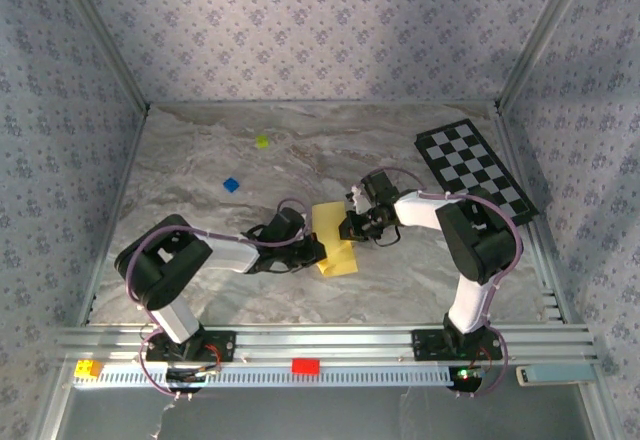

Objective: Fold a paper plane with a square sheet of paper (pick it up from the middle)
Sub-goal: First fold the square sheet of paper in half at the center of the table.

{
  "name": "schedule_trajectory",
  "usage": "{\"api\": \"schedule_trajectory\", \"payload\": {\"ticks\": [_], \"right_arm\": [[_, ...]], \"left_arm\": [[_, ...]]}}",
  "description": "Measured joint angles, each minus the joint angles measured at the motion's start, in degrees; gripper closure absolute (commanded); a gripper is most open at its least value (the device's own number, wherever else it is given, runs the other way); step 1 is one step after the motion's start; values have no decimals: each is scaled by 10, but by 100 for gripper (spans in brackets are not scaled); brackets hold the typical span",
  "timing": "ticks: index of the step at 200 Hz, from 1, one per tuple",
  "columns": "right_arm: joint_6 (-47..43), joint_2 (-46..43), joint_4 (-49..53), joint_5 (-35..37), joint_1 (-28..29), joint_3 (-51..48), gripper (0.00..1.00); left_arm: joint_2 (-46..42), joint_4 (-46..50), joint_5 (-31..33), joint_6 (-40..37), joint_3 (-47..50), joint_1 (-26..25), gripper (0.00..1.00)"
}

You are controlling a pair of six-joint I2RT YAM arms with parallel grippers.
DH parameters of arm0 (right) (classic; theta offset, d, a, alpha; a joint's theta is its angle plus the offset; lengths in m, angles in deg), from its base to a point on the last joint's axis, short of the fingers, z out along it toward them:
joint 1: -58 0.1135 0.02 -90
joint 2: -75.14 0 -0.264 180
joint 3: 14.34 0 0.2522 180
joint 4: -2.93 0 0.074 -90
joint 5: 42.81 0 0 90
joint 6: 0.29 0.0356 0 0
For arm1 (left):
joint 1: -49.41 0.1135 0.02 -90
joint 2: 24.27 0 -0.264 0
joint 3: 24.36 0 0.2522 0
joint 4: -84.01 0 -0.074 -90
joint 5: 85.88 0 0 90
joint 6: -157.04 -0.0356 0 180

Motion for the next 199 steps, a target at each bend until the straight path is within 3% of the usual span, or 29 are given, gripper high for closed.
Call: {"api": "schedule_trajectory", "payload": {"ticks": [45,105,199], "right_arm": [[3,-1,-8,-4,-2,-4,100],[4,-1,-8,-4,-2,-5,100],[4,-1,-9,-4,-2,-5,100]], "left_arm": [[-6,-9,11,-1,9,-5,100],[-35,61,19,-16,-18,-25,100],[-21,32,17,-9,5,-27,100]]}}
